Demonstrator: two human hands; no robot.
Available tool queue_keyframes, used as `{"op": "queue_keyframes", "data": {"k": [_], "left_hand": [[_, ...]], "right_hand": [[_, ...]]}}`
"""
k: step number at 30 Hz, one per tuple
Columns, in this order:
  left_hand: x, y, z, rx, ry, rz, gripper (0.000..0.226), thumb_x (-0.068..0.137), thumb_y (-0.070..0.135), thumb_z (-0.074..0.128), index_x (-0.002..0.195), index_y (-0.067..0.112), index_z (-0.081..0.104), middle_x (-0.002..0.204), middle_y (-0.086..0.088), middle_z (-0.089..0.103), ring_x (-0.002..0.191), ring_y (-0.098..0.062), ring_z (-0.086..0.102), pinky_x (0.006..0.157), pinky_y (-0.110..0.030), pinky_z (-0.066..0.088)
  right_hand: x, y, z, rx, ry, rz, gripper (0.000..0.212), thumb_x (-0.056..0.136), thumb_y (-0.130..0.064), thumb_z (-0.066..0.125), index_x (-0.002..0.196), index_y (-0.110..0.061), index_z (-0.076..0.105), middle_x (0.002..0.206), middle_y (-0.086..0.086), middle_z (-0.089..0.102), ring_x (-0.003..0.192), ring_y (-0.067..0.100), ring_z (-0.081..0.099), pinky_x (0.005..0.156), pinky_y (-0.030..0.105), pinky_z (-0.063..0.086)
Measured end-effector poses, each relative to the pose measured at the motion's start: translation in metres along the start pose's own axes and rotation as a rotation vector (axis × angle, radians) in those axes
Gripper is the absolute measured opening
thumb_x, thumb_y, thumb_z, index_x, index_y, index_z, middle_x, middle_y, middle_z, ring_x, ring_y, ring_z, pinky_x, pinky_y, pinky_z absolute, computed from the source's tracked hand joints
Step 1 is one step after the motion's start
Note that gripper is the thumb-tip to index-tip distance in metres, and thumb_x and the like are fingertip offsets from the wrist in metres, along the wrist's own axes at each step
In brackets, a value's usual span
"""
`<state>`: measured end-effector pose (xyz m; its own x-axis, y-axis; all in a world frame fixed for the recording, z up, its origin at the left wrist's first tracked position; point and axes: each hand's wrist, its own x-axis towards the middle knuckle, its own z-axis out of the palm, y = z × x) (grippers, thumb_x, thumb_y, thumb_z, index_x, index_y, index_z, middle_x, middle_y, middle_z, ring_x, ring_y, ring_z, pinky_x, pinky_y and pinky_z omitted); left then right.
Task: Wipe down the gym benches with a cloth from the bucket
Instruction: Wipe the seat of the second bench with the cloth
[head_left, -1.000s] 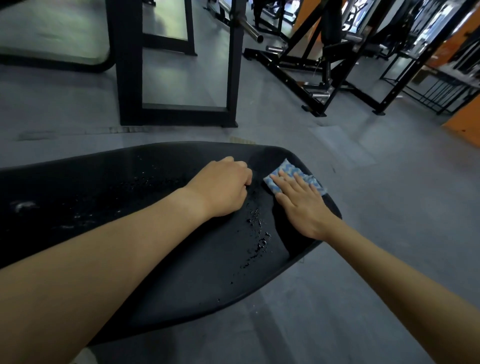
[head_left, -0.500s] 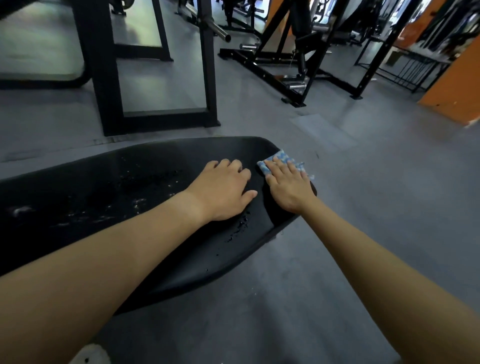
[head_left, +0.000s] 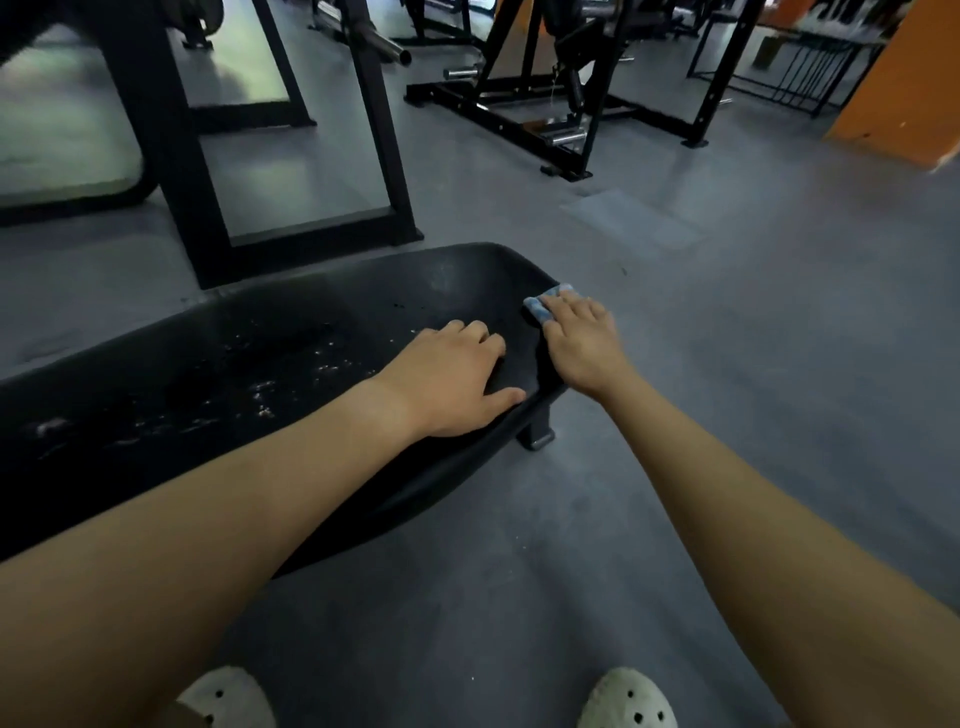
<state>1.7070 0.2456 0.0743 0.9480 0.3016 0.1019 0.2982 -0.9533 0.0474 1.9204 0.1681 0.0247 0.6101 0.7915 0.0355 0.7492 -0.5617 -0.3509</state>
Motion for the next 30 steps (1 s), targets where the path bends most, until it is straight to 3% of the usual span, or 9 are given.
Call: {"op": "queue_keyframes", "data": {"k": [3,6,8,12,16,19,23,26,30], "left_hand": [[-0.001,0.003,-0.001,-0.024,0.007,-0.016,0.064,0.095,0.07,0.044,0.137,0.022,0.054,0.134,0.001,0.055,0.12,-0.019,0.052,0.102,-0.043,0.047],[-0.001,0.007,-0.002,-0.021,0.006,-0.028,0.059,0.097,0.066,0.046,0.134,0.021,0.055,0.127,0.001,0.055,0.116,-0.019,0.052,0.099,-0.042,0.048],[-0.001,0.012,-0.002,0.003,0.008,-0.022,0.054,0.098,0.063,0.044,0.129,0.02,0.055,0.12,0.0,0.055,0.111,-0.02,0.052,0.095,-0.04,0.049],[-0.001,0.017,-0.001,0.072,-0.015,-0.025,0.054,0.1,0.063,0.038,0.124,0.018,0.055,0.117,-0.004,0.056,0.106,-0.023,0.054,0.093,-0.043,0.049],[-0.003,0.019,0.001,0.064,-0.02,-0.049,0.054,0.101,0.062,0.037,0.127,0.018,0.055,0.122,-0.005,0.058,0.109,-0.026,0.055,0.096,-0.044,0.048],[-0.004,0.02,0.004,0.035,-0.009,-0.06,0.055,0.101,0.061,0.038,0.13,0.017,0.055,0.126,-0.005,0.058,0.112,-0.026,0.055,0.1,-0.044,0.047],[-0.005,0.018,0.007,0.041,0.014,-0.057,0.056,0.1,0.061,0.038,0.13,0.017,0.056,0.127,-0.004,0.059,0.113,-0.025,0.056,0.1,-0.043,0.046],[-0.005,0.016,0.008,0.051,0.022,-0.049,0.057,0.1,0.062,0.037,0.13,0.018,0.056,0.126,-0.003,0.06,0.113,-0.024,0.057,0.101,-0.042,0.045],[-0.004,0.016,0.008,0.064,0.022,-0.055,0.058,0.1,0.062,0.037,0.131,0.017,0.057,0.128,-0.004,0.06,0.115,-0.026,0.058,0.1,-0.044,0.044]], "right_hand": [[-0.046,-0.015,0.017,0.053,0.114,-0.018,0.072,0.093,-0.046,0.005,0.153,-0.027,0.039,0.163,-0.001,0.032,0.154,0.02,0.016,0.125,0.049,0.009],[-0.101,-0.035,0.022,0.249,0.245,-0.144,0.05,0.106,-0.023,0.024,0.15,-0.012,0.046,0.156,-0.004,0.035,0.152,0.017,0.008,0.127,0.042,0.003],[-0.12,-0.039,0.024,0.331,0.3,-0.163,0.045,0.108,-0.016,0.03,0.148,-0.009,0.047,0.16,0.004,0.035,0.154,0.021,0.0,0.127,0.043,0.007],[-0.088,-0.014,0.02,0.172,0.277,-0.211,0.054,0.105,-0.019,0.018,0.141,0.0,0.053,0.153,0.012,0.046,0.152,0.027,0.019,0.127,0.044,0.006],[-0.047,0.004,-0.001,0.267,0.185,-0.016,0.048,0.108,-0.019,0.022,0.152,-0.008,0.04,0.164,0.013,0.025,0.155,0.022,0.01,0.126,0.036,-0.003],[-0.06,-0.013,-0.005,0.359,0.178,0.092,0.048,0.11,-0.019,0.026,0.156,-0.012,0.032,0.169,0.012,0.007,0.156,0.029,0.0,0.126,0.04,0.0],[-0.108,-0.032,0.021,0.523,0.246,0.046,0.047,0.11,-0.022,0.028,0.158,-0.018,0.032,0.17,-0.001,0.003,0.155,0.027,-0.012,0.124,0.034,0.001],[-0.125,-0.032,0.031,0.583,0.247,-0.007,0.047,0.111,-0.026,0.027,0.159,-0.026,0.029,0.169,-0.01,0.003,0.156,0.02,-0.009,0.126,0.036,0.008],[-0.108,-0.021,0.017,0.535,0.203,0.019,0.048,0.111,-0.029,0.026,0.158,-0.027,0.03,0.169,-0.01,0.006,0.156,0.023,-0.008,0.123,0.039,0.016]]}}
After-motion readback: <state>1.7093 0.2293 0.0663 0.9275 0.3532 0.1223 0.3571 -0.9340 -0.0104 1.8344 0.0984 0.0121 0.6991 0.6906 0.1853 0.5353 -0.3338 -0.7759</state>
